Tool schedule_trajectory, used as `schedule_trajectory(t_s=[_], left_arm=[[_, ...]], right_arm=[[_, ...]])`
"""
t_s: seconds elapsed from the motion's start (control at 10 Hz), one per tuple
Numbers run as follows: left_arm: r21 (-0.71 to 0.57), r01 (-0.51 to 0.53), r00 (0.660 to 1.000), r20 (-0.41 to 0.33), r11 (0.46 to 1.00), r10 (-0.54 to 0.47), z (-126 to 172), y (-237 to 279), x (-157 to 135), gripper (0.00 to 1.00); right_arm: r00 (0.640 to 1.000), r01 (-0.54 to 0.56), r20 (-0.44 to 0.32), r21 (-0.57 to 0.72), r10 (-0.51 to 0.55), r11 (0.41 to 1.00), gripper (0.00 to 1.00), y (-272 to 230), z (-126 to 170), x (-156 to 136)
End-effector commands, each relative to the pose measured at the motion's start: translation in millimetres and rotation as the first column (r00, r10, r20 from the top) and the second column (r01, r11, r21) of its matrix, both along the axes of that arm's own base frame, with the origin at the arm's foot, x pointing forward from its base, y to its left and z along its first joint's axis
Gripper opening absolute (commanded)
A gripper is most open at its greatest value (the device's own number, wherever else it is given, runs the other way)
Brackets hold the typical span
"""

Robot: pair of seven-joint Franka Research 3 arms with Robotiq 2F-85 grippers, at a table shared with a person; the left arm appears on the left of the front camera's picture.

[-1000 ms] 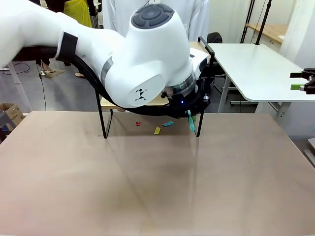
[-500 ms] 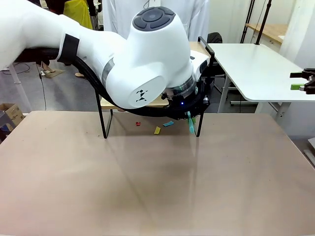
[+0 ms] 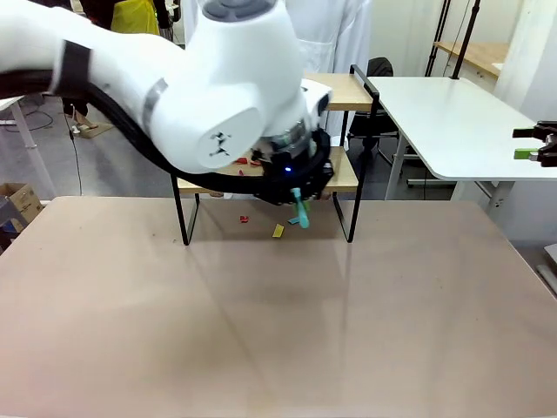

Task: Clean the shelf.
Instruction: Clean the specific section of the Shelf indicated by the human with the Duster.

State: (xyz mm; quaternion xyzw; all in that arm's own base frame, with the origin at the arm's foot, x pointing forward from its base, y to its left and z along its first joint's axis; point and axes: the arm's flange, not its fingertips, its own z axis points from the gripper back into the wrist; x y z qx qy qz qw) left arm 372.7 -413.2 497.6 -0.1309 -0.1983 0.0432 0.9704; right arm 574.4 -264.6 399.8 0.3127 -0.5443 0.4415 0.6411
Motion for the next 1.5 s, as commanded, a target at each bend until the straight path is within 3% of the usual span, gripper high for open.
schedule_trajectory(t_s=[0.0, 0.2, 0.4, 0.7, 0.9, 1.0, 1.2, 1.4], left_arm=[[0.055, -0.048, 0.997, -0.056, 0.997, 0.051, 11, 50, -9, 0.13], [0.199, -0.136, 0.985, -0.076, 0.971, 0.154, 22, 93, -15, 0.13], [0.376, -0.225, 0.971, 0.011, 0.899, 0.239, 36, 116, -30, 0.13], [0.537, -0.262, 0.965, 0.12, 0.802, 0.235, 51, 108, -52, 0.13], [0.49, -0.195, 0.979, 0.15, 0.849, 0.138, 57, 94, -61, 0.13], [0.5, -0.2, 0.98, 0.105, 0.843, 0.17, 50, 103, -57, 0.13], [0.503, -0.183, 0.983, 0.12, 0.845, 0.142, 53, 93, -63, 0.13], [0.398, 0.035, 0.994, 0.085, 0.917, -0.075, 61, 107, -79, 0.13]], right_arm=[[1.0, 0.002, 0.004, -0.003, -0.002, 1.0, 1.0, 1, 2, 1], [1.0, 0.002, 0.004, -0.003, -0.002, 1.0, 1.0, 1, 2, 1], [1.0, 0.002, 0.004, -0.003, -0.002, 1.0, 1.0, 1, 2, 1], [1.0, 0.002, 0.004, -0.003, -0.002, 1.0, 1.0, 1, 2, 1], [1.0, 0.002, 0.004, -0.003, -0.002, 1.0, 1.0, 1, 2, 1], [1.0, 0.002, 0.004, -0.003, -0.002, 1.0, 1.0, 1, 2, 1], [1.0, 0.002, 0.004, -0.003, -0.002, 1.0, 1.0, 1, 2, 1], [1.0, 0.002, 0.004, -0.003, -0.002, 1.0, 1.0, 1, 2, 1]])
